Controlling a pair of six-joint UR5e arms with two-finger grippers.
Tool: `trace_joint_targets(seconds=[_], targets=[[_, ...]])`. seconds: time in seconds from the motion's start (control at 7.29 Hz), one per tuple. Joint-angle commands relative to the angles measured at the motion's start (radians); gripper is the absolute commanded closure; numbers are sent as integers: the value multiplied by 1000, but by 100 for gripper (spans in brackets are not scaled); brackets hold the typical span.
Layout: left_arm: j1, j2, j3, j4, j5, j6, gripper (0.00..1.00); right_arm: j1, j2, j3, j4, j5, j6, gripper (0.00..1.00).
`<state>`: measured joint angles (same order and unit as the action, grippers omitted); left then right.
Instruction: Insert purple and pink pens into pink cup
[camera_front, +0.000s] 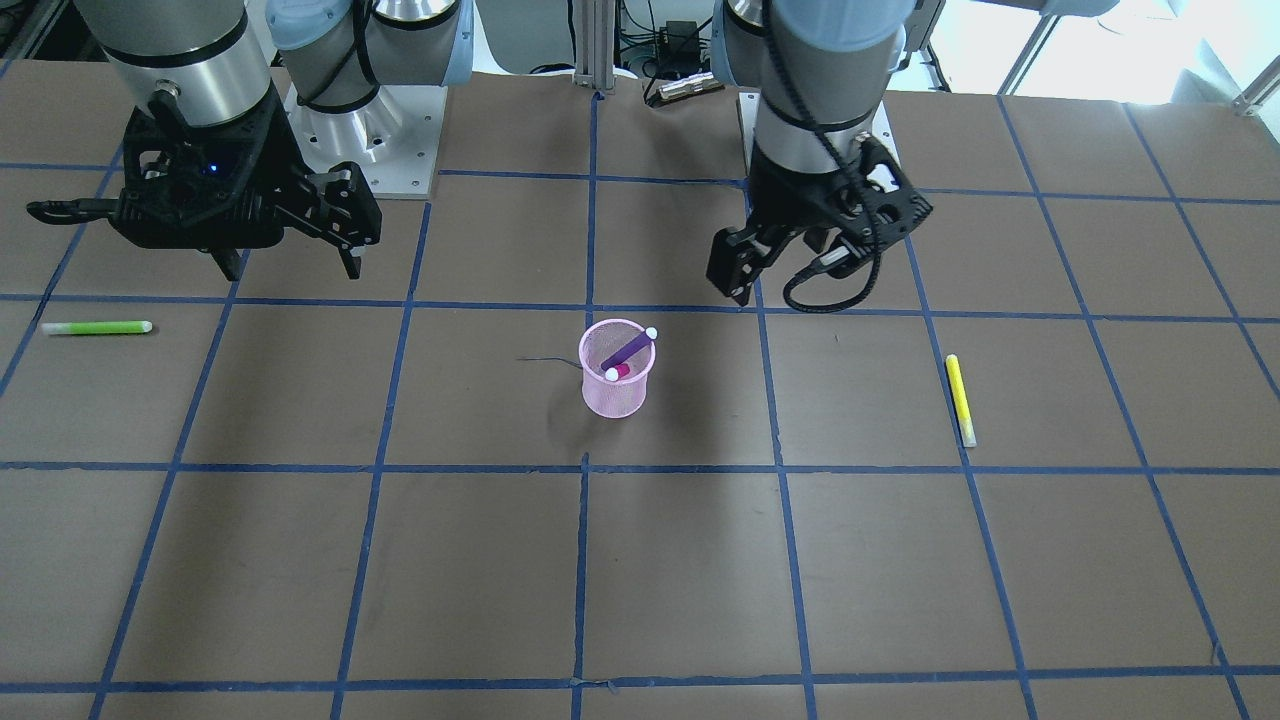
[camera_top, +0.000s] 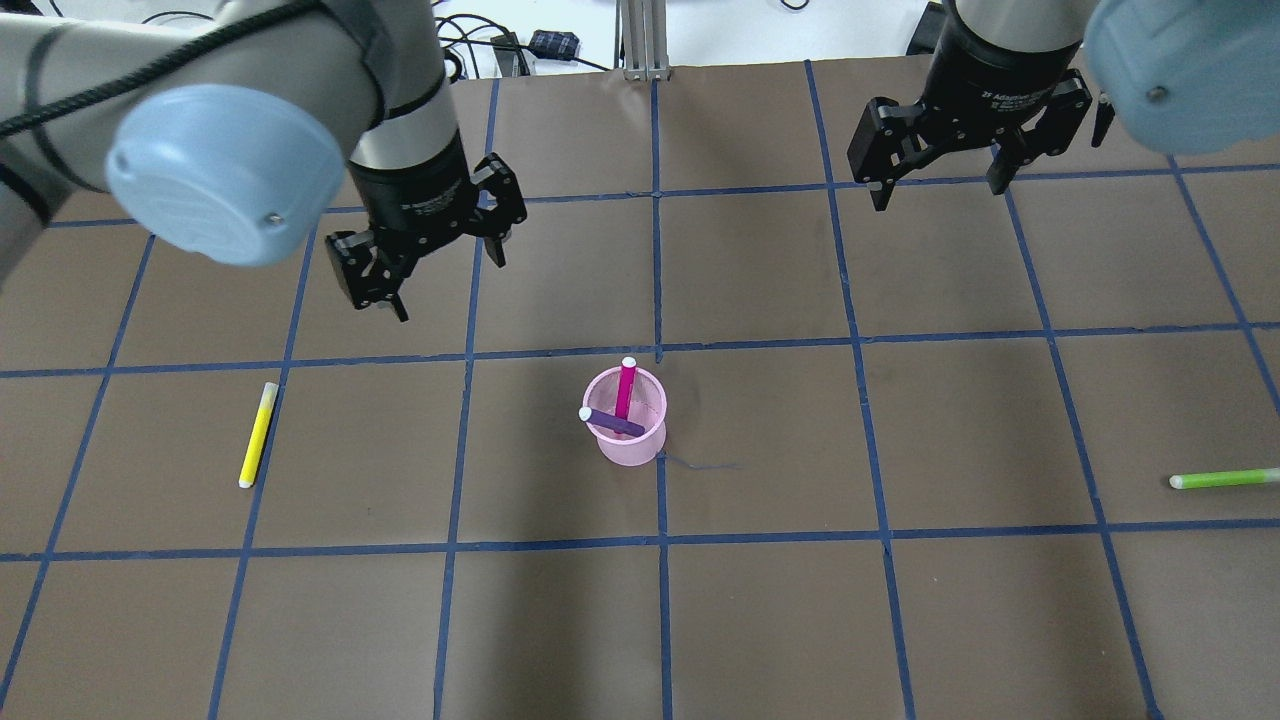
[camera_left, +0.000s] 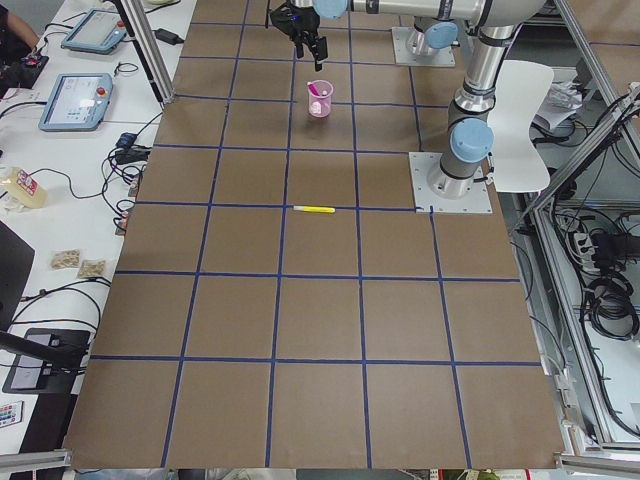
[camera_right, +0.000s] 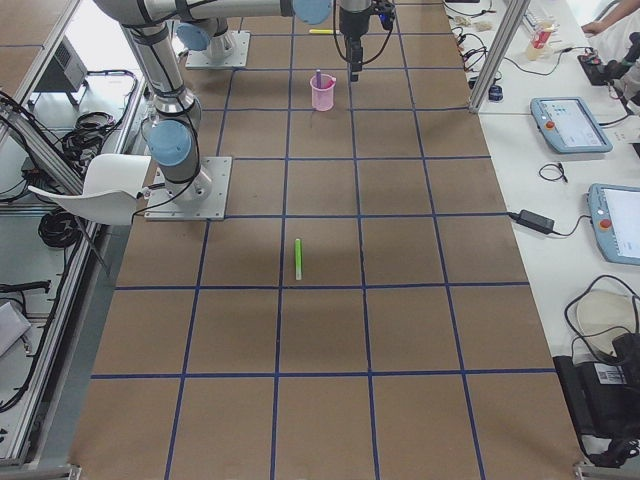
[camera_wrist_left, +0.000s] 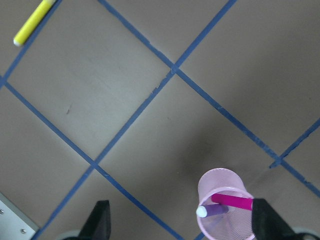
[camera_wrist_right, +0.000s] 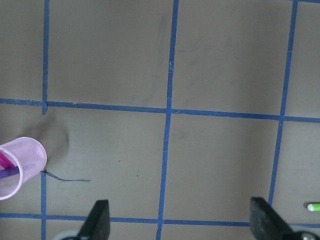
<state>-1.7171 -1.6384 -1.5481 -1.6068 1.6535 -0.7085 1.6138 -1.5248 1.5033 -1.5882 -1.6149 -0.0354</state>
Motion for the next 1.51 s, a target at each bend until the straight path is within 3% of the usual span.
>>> trace_joint_targets(seconds=[0.0, 0.14, 0.55, 0.82, 1.1, 1.37], targets=[[132, 78, -10, -21, 11, 424, 0, -5, 2, -9, 1, 3, 2, 0], [143, 92, -29, 2, 11, 496, 0, -20, 2, -14, 5, 3, 0, 0], [146, 98, -142, 304, -6, 507, 0, -37, -18, -17, 1, 4, -15, 0], [148, 103, -138, 280, -38, 515, 0, -29, -32, -12, 14, 4, 2, 0], [155, 106, -95, 175, -46, 559, 0, -34, -34, -9, 14, 19, -11, 0], [162, 104, -95, 174, -70, 560, 0, -38, -34, -20, 19, 59, -17, 0]])
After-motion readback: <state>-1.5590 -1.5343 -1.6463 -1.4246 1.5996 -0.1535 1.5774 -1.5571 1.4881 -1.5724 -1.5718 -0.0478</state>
